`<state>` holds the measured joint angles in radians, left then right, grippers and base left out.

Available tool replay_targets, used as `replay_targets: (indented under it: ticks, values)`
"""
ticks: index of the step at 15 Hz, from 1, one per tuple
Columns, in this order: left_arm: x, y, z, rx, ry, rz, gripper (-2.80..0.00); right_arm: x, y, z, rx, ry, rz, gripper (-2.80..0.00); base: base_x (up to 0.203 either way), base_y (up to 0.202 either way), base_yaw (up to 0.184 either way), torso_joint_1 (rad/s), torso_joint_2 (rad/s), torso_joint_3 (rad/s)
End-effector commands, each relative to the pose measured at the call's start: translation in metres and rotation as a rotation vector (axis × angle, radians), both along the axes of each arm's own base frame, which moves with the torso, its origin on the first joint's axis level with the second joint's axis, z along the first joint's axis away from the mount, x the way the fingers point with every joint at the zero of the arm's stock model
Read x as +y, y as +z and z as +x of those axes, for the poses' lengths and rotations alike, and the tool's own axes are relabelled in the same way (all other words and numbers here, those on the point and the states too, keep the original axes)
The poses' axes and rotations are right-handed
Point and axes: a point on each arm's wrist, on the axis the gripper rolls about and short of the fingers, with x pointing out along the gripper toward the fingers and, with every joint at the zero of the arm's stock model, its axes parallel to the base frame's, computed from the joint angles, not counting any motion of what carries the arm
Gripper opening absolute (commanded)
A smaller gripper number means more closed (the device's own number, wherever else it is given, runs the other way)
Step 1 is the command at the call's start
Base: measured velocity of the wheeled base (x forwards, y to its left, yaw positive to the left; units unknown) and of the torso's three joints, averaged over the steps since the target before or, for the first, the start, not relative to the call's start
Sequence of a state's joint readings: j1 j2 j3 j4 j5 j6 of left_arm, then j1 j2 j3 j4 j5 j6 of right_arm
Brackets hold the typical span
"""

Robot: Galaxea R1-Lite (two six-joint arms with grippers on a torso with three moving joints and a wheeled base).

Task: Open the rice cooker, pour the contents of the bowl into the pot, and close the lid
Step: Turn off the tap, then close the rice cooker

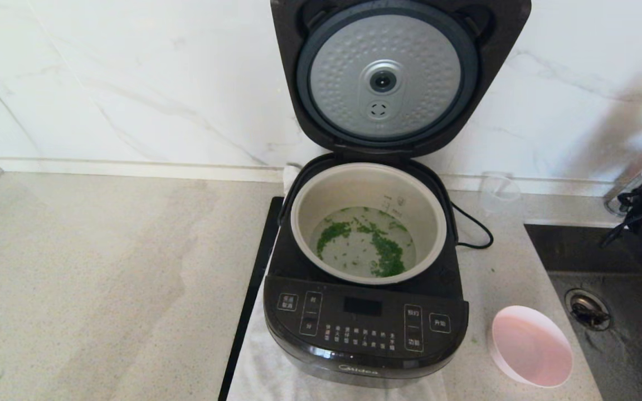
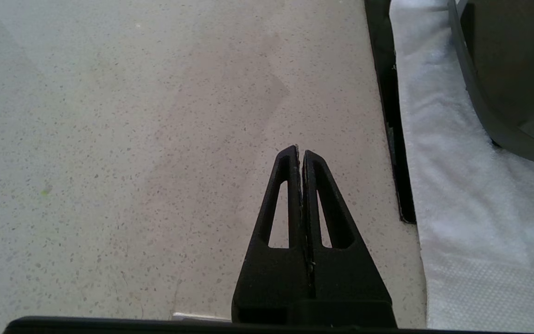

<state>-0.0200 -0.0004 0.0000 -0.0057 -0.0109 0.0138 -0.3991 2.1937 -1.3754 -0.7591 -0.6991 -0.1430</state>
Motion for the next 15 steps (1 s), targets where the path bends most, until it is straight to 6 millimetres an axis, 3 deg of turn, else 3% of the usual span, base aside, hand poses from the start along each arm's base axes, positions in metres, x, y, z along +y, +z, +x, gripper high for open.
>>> replay_targets:
  ticks: [1, 5, 10, 13, 15]
  values:
    - [0.000, 0.000, 0.000, 0.000, 0.000, 0.000, -2.80, 0.021, 0.036, -0.034, -0.038, 0.013, -0.015, -2.80, 0.000, 0.000, 0.000, 0.000, 0.00, 0.000]
    - [0.000, 0.000, 0.000, 0.000, 0.000, 0.000, -2.80, 0.052, 0.063, -0.080, -0.056, 0.073, -0.018, -2.80, 0.000, 0.000, 0.000, 0.000, 0.00, 0.000]
    - [0.000, 0.000, 0.000, 0.000, 0.000, 0.000, -2.80, 0.119, 0.094, -0.130, -0.118, 0.351, 0.014, -2.80, 0.000, 0.000, 0.000, 0.000, 0.00, 0.000]
    - [0.000, 0.000, 0.000, 0.000, 0.000, 0.000, -2.80, 0.153, 0.115, -0.161, -0.087, 0.575, 0.178, -2.80, 0.000, 0.000, 0.000, 0.000, 0.00, 0.000]
    - [0.000, 0.000, 0.000, 0.000, 0.000, 0.000, -2.80, 0.164, 0.147, -0.174, -0.122, 0.723, 0.327, -2.80, 0.000, 0.000, 0.000, 0.000, 0.00, 0.000]
